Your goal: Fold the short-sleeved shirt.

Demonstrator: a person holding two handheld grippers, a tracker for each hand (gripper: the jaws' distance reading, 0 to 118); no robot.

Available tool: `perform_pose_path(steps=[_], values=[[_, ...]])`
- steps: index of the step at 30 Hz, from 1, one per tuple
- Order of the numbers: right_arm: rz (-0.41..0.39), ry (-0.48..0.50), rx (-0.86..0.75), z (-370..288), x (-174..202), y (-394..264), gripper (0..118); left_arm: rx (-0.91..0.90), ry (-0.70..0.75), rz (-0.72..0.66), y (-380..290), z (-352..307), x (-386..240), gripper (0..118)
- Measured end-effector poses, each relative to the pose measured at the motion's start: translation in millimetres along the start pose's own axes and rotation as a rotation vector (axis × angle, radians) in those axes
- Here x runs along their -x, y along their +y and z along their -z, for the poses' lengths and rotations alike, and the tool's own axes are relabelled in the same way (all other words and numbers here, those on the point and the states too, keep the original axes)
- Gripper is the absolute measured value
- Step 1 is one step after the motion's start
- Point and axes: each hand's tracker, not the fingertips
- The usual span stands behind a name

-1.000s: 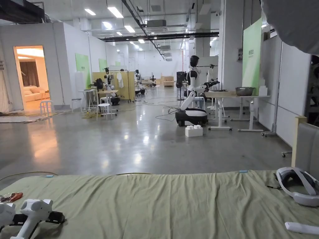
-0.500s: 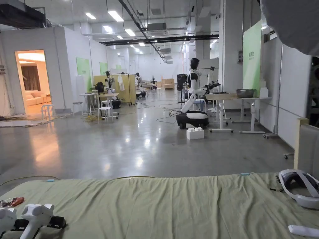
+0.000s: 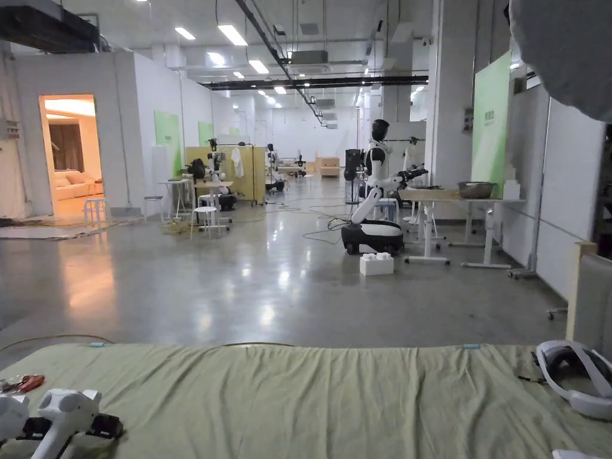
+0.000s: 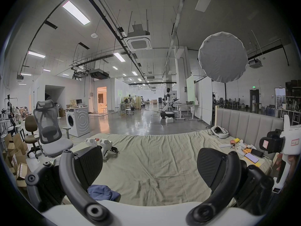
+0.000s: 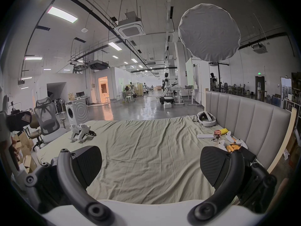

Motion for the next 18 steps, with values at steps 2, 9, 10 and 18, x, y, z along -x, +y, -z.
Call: perform_pose_path(steps=[2,9,10,18], values=[[0.036,0.005,0.025,2.9,-2.6,2.3,118,0.000,-0.002,-0.001,-0.3,0.1,-0.1,118],[0.340,0.135,0.230,4.2,-5.9,13.9,118,0.030,0.004,-0.027,-4.2,1.3,5.9,118],[0.352,0.131,0.259,5.2,-9.2,11.4,118,0.032,0.000,-0.036,-4.5,1.2,7.4,118],[0.423,0.184,0.321,5.1,-13.3,4.7,118,0.063,-0.011,-0.064,0.7,4.2,9.6,118]])
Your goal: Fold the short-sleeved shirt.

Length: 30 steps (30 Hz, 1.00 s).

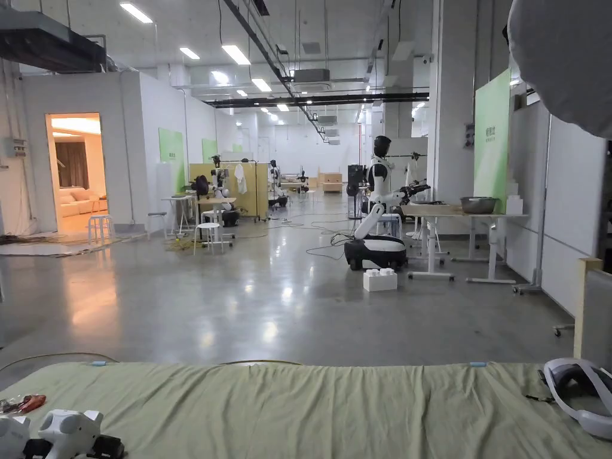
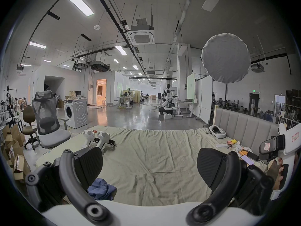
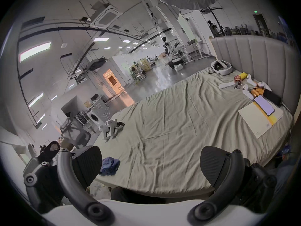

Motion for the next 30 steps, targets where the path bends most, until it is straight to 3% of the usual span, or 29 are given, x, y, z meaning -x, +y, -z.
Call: perform_pose_path(steps=[10,22,26,30], values=[[0.030,-0.009,0.016,-2.1,-2.1,11.0,118,0.011,-0.016,-0.048,1.0,-2.2,2.2,118],[-0.040,-0.082,-0.044,5.0,4.8,6.3,118,0.024,-0.038,-0.031,-2.0,1.1,-4.8,118],[-0.084,-0.088,-0.079,7.2,4.5,7.7,118,0.003,-0.044,-0.002,-0.7,-1.6,-9.6,118],[-0.177,-0.063,-0.141,3.0,7.4,6.1,118,-0.033,-0.019,0.018,-3.6,-4.7,-12.5,118]])
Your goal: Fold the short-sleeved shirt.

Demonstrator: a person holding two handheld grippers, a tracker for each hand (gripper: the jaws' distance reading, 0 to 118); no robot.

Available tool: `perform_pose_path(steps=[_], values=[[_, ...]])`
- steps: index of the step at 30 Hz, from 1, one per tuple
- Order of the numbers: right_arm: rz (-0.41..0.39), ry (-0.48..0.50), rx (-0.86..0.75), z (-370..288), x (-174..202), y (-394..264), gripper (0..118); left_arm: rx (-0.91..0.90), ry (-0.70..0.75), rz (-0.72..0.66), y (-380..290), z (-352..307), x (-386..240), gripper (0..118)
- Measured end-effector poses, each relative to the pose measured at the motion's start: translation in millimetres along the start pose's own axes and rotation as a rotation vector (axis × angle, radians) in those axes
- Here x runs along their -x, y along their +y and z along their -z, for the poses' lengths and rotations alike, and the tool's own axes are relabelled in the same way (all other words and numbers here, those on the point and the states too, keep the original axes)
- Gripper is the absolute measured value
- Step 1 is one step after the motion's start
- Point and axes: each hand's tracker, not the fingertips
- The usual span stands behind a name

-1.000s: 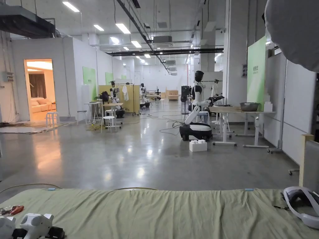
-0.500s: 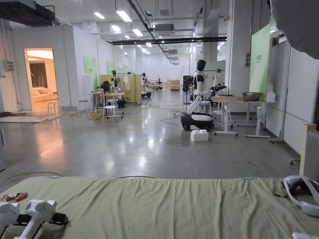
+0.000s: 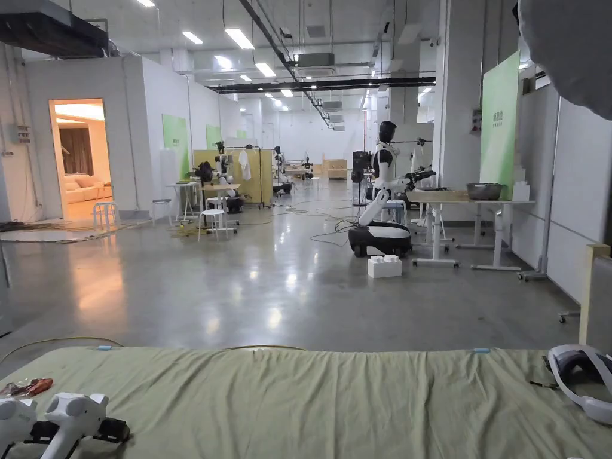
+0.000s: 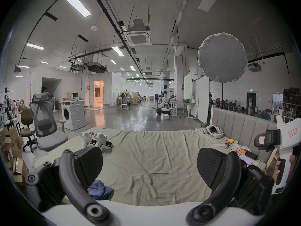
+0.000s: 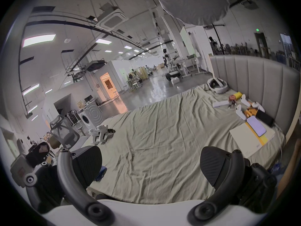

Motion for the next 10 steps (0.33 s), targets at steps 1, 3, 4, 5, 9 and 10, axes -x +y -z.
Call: perform_pose_path(steps=[1,3,4,5,9,10], values=[[-0.017,-0.023,-0.031,-0.4,1.7,-0.7,118,-0.023,0.019,-0.003,-1.0,-1.3,-0.3,118],[-0.114,-0.082,-0.089,-2.8,7.3,-3.1,118,-0.065,0.064,-0.021,0.2,-3.8,0.8,118],[-0.162,-0.116,-0.113,-3.2,11.0,-3.5,118,-0.066,0.056,-0.025,1.1,-4.3,1.5,118],[-0.204,-0.146,-0.129,-4.0,16.7,-2.6,118,-0.067,0.045,-0.026,2.4,-4.7,4.1,118],[-0.286,-0.141,-0.239,-11.1,31.4,1.2,118,-0.085,0.023,-0.011,7.1,-5.8,2.2,118],[-0.313,-0.073,-0.251,-15.8,34.6,5.7,118,-0.086,0.028,-0.002,8.7,-5.6,0.8,118]])
